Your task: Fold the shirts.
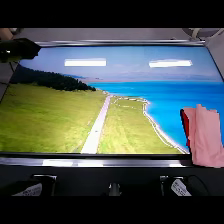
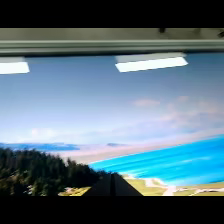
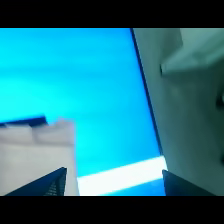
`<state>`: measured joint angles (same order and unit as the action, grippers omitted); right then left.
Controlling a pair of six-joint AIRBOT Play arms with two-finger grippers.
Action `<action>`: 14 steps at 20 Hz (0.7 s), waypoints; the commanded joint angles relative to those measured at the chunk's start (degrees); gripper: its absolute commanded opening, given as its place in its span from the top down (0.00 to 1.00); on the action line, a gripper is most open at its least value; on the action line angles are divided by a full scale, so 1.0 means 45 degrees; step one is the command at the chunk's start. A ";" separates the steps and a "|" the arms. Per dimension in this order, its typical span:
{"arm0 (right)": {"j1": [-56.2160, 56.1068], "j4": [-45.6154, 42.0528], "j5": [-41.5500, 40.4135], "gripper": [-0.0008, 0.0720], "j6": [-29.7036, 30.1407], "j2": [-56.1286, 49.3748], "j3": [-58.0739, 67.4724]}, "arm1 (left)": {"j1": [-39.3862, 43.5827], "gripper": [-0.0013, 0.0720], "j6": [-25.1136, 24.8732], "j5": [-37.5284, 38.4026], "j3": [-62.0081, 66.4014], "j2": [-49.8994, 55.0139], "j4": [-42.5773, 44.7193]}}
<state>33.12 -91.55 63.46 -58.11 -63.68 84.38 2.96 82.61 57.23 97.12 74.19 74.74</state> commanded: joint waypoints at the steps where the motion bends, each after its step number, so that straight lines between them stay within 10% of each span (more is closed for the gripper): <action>1: -0.4328 -0.0005 0.0544 0.15 -0.0801 -0.0850 0.0903 | 0.1098 0.77 0.2419 0.2317 0.0442 0.1511 0.5153; 3: -0.6018 0.0787 0.2948 0.11 -0.0860 -0.2244 0.0903 | 0.1316 0.13 0.2560 0.5008 0.0437 0.2657 0.4794; 6: -0.6790 0.3138 0.6397 0.20 -0.1253 -0.4362 0.0899 | 0.1370 0.14 0.1719 0.6776 -0.0821 0.3191 0.2652; 14: -0.7159 0.1996 0.6232 0.22 -0.1613 -0.4590 0.0903 | 0.1399 0.14 0.2793 0.5042 -0.1734 0.2200 0.3827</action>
<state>1.56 -82.13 90.15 -64.79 -83.72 88.38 9.17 94.74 79.37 89.93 84.33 90.70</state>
